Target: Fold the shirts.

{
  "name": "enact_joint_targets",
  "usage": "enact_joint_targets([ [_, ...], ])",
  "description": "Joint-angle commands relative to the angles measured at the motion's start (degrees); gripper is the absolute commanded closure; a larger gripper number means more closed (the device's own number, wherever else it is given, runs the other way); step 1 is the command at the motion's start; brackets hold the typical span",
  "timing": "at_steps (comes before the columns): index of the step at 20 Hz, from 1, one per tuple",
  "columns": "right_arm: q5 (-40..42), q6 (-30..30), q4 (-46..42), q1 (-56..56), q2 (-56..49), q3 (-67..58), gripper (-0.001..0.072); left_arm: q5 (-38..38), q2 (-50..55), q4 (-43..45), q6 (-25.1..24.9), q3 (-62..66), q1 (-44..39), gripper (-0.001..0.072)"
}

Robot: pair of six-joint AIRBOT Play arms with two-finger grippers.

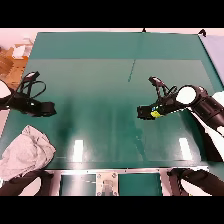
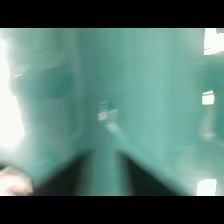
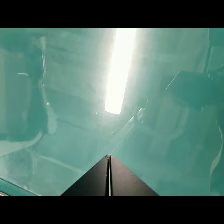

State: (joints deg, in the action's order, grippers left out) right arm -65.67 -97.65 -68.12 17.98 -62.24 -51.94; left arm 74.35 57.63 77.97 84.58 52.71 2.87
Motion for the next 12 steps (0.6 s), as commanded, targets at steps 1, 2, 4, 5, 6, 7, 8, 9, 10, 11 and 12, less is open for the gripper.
enact_joint_targets([
  [1, 0.26, 0.0, 0.0, 0.04, 0.04, 0.04, 0.0702, 8.72, -0.04, 26.82, 9.7, -0.7, 0.61, 0.0023],
  [2, 0.33, 0.0, 0.0, 0.04, 0.04, 0.04, 0.0702, 11.8, -0.04, 29.79, 9.88, -2.23, 2.01, 0.0023],
  [4, 0.83, -0.02, 0.0, 0.04, 0.04, 0.04, 0.0702, 14.47, -0.04, 29.64, 9.88, -7.96, 5.9, 0.0023],
  [5, 0.96, 0.0, 0.0, 0.04, 0.04, 0.04, 0.0702, 14.6, -0.04, 29.75, 9.86, -11.5, 7.67, 0.0023],
  [6, 0.96, 0.0, 0.0, 0.04, 0.04, 0.04, 0.0702, 13.84, -0.04, 30.25, 9.81, -15.3, 9.64, 0.0023],
  [7, 0.94, 0.0, 0.02, 0.04, 0.04, 0.04, 0.0702, 12.13, -0.04, 30.45, 9.53, -18.45, 11.5, 0.0023],
  [8, 0.94, -0.02, 0.02, 0.04, 0.04, 0.04, 0.0702, 9.4, -0.04, 30.29, 9.44, -21.38, 13.29, 0.0023],
  [9, 0.94, -0.02, 0.02, 0.04, 0.04, 0.04, 0.0702, 6.8, -0.04, 30.21, 9.44, -23.65, 14.6, 0.0024],
  [10, 0.94, 0.0, 0.02, 0.04, 0.04, 0.04, 0.0702, 4.11, -0.04, 30.14, 9.44, -25.46, 15.47, 0.0024],
  [11, 0.92, -0.02, 0.04, 0.04, 0.04, 0.04, 0.0702, 2.19, -0.04, 30.05, 9.46, -26.38, 15.65, 0.0025],
  [12, 0.92, -0.02, 0.04, 0.04, 0.04, 0.04, 0.0702, 1.03, -0.02, 29.66, 9.44, -26.4, 15.63, 0.0094],
])
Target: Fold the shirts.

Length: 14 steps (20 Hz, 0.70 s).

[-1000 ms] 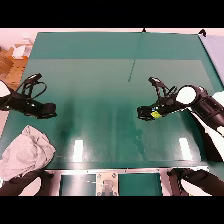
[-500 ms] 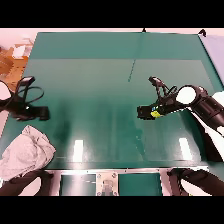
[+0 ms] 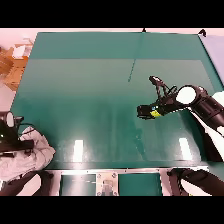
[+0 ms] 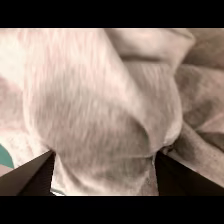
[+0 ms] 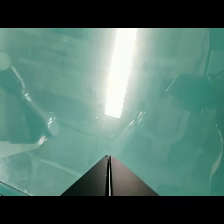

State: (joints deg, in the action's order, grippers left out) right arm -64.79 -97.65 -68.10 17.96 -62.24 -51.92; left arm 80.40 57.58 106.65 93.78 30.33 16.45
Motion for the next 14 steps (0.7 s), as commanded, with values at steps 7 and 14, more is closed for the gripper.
enact_joint_targets([
  [7, 0.07, -0.02, 0.11, 0.07, 0.04, -0.02, 0.0702, 0.63, 0.02, -10.03, -3.26, 12.5, 1.7, 0.0683],
  [14, -6.27, -0.02, -0.04, -4.13, 0.07, -10.12, 0.0702, -6.1, 0.0, -41.4, -4.87, 37.2, -25.57, 0.0683],
])
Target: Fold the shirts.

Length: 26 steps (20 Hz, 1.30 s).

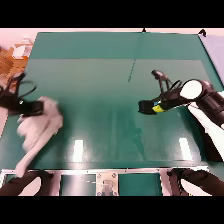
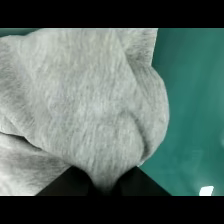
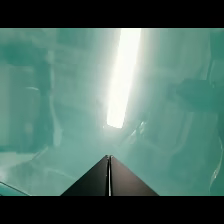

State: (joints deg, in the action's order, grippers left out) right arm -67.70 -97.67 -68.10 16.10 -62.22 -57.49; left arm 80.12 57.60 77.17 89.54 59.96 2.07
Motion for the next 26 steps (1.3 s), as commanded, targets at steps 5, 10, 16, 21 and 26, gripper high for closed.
enact_joint_targets([
  [5, -6.29, 0.0, -0.04, -9.92, 0.04, -12.63, 0.0676, -25.2, 5.53, -14.69, -1.84, 7.98, -29.88, 0.0682],
  [10, -7.02, 0.04, -0.07, -14.45, 0.04, -12.68, 0.0343, -26.4, 15.98, -14.53, -3.15, 8.02, -31.8, -0.0013],
  [16, -7.08, 1.66, 0.0, -20.59, -4.26, -11.06, 0.028, -8.41, 16.11, -14.45, -2.99, 10.03, -17.9, -0.0013],
  [21, -2.93, 6.05, 4.13, -20.7, -17.81, -10.49, 0.0281, -4.33, 16.09, -22.34, -3.04, -1.46, -19.76, -0.0013],
  [26, 5.01, 15.1, 20.46, -17.49, -30.86, -10.54, 0.0281, -27.5, 16.11, -33.94, -3.76, -13.11, -33.55, -0.0013],
])
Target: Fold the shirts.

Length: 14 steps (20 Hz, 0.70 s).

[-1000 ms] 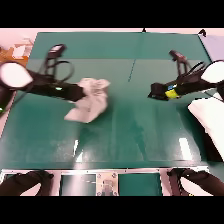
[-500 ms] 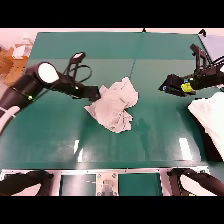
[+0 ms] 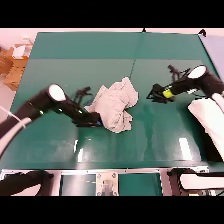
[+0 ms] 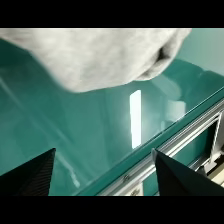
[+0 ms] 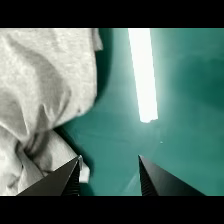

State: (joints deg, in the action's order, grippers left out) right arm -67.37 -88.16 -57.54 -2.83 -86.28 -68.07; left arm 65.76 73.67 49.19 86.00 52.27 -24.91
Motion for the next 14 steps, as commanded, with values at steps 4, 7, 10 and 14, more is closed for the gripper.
enact_joint_targets([
  [4, 7.34, 10.84, 20.76, 3.43, -13.68, -0.66, 0.0282, -30.36, 3.08, -7.85, 2.49, -6.01, -15.65, -0.0013],
  [7, 8.46, 12.35, 23.06, 3.82, -15.52, -1.14, 0.0323, -32.7, 7.32, -9.88, 2.51, -5.97, -16.76, -0.0013],
  [10, 9.07, 12.37, 23.06, 3.76, -15.52, -1.4, 0.0495, -37.16, 8.96, -12.09, 2.47, -5.97, -16.76, 0.0104],
  [14, 8.61, 13.9, 23.06, 3.74, -15.34, -2.34, 0.0702, -38.64, 8.74, -11.89, 0.7, -5.66, -16.65, 0.0682],
])
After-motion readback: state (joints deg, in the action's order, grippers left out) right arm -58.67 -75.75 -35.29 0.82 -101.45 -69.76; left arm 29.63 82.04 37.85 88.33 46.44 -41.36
